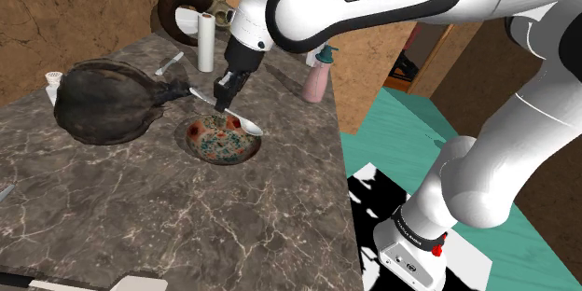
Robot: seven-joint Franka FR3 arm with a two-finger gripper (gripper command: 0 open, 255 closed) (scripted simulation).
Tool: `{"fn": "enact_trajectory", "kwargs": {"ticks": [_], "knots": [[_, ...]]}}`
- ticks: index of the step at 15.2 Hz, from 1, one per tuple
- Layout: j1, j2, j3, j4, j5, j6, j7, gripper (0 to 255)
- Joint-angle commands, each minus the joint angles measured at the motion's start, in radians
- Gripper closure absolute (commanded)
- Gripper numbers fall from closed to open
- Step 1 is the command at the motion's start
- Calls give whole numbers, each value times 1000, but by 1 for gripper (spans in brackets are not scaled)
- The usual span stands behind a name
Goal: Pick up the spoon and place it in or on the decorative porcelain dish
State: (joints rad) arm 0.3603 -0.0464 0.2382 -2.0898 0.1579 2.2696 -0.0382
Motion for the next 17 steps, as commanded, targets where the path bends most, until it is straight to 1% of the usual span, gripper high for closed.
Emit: {"fn": "enact_trajectory", "kwargs": {"ticks": [1,14,17], "knots": [[2,24,3,5,-6,20,7,255],[7,107,8,-93,-9,199,-5,255],[7,107,8,-93,-9,199,-5,255]]}}
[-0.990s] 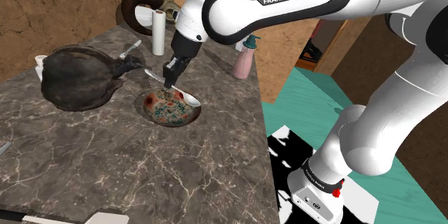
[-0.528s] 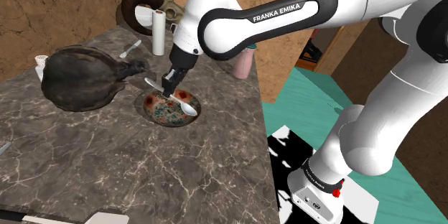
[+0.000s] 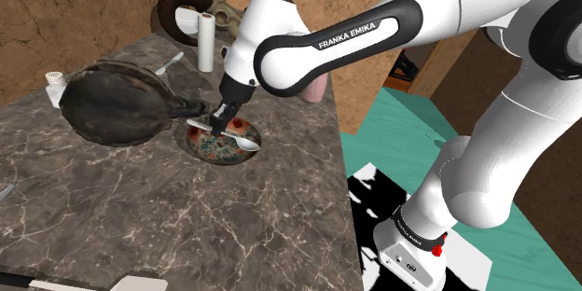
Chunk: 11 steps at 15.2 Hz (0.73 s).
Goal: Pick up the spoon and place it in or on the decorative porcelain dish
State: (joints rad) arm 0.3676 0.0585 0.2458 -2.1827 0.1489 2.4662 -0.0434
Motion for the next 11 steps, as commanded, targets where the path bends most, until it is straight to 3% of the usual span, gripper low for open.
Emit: {"fn": "enact_trajectory", "kwargs": {"ticks": [1,5,6,11], "knots": [[0,2,0,0,0,3,0,255],[0,2,0,0,0,2,0,255],[0,2,0,0,0,2,0,0],[0,2,0,0,0,2,0,0]]}}
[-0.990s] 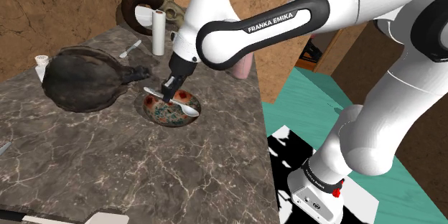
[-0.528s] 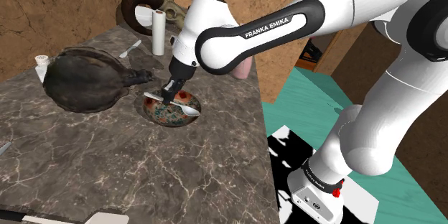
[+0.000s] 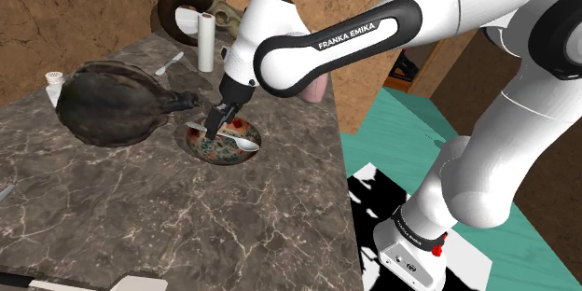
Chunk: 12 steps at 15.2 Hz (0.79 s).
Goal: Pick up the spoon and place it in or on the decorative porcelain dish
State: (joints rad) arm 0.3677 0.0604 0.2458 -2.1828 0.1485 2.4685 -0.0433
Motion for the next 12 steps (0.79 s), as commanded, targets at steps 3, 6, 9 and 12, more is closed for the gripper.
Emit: {"fn": "enact_trajectory", "kwargs": {"ticks": [3,6,9,12], "knots": [[-8,-75,-5,15,15,-91,-11,0],[-10,-94,-8,21,19,-115,-14,0],[-10,-94,-8,22,19,-115,-14,0],[-10,-94,-8,22,19,-115,-14,0]]}}
